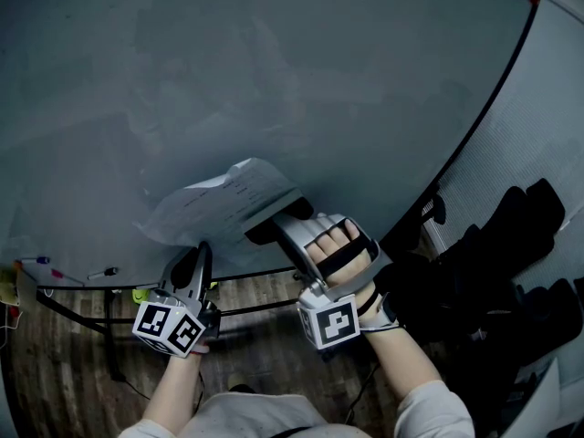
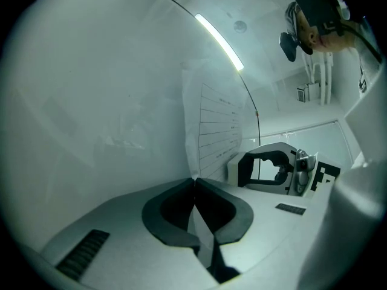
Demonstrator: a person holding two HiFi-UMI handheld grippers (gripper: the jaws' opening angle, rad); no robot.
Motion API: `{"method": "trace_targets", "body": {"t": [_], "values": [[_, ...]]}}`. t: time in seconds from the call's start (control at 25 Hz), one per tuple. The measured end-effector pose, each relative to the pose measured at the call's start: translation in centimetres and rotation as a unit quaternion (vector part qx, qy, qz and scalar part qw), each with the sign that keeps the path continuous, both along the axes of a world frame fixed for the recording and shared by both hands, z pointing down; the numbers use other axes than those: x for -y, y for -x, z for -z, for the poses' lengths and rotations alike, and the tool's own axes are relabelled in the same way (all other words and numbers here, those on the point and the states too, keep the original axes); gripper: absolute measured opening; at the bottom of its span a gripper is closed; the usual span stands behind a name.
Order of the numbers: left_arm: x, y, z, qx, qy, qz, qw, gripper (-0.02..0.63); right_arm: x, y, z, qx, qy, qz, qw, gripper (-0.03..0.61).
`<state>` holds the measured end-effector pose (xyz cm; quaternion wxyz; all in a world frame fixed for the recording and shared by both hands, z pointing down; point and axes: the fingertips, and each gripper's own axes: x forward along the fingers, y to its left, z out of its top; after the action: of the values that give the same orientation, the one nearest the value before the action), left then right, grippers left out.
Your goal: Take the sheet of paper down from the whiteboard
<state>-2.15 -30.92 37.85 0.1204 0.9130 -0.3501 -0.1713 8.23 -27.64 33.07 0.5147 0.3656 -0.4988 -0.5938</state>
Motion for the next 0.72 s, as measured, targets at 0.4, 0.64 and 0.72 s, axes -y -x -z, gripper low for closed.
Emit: {"method": "trace_targets", "body": {"t": [0.4, 0.64, 0.72], "values": [[-0.04, 0.34, -0.37, 0.001, 0.003, 0.006, 1.0, 0.015, 0.09, -0.25, 0.26, 0.003, -0.005, -0.006, 1.0, 0.237], [-0.24, -0.01, -0.4, 0.005, 0.004, 0.007, 1.0, 0.015, 0.01, -0.61, 0.47, 0.008, -0.006, -0.005, 1.0, 0.236], [-0.2, 0.13, -0.62, 0.005, 0.004, 0.007, 1.0, 0.015, 0.08, -0.58, 0.15, 0.008, -0.003, -0.007, 1.0, 0.236]]}}
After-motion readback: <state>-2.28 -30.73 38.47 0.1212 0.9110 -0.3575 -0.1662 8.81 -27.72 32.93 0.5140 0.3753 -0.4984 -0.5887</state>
